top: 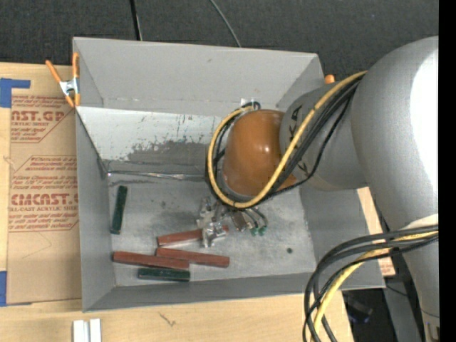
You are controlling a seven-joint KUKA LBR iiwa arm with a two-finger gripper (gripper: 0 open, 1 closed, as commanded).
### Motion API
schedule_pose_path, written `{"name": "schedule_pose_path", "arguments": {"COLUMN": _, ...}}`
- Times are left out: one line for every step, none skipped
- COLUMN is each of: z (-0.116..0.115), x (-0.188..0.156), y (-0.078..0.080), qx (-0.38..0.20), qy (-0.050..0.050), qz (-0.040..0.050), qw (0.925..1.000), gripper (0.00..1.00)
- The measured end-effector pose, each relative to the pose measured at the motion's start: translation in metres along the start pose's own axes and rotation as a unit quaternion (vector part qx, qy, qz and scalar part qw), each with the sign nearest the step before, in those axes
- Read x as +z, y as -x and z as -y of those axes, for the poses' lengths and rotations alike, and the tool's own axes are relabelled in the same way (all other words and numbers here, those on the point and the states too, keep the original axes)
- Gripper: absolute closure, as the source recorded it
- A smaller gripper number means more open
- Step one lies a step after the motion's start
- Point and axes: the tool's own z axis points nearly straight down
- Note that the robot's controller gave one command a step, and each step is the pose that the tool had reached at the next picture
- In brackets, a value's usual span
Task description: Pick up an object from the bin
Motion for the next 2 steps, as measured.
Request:
{"name": "schedule_pose_path", "arguments": {"z": 0.0, "x": 0.0, "y": 0.0, "qx": 0.0, "qy": 0.0, "qz": 0.0, "qw": 1.0, "gripper": 1.0}}
{"name": "schedule_pose_path", "arguments": {"z": -0.003, "x": -0.129, "y": -0.016, "qx": -0.015, "qy": 0.001, "qz": -0.0059, "qw": 0.9999, "gripper": 1.0}}
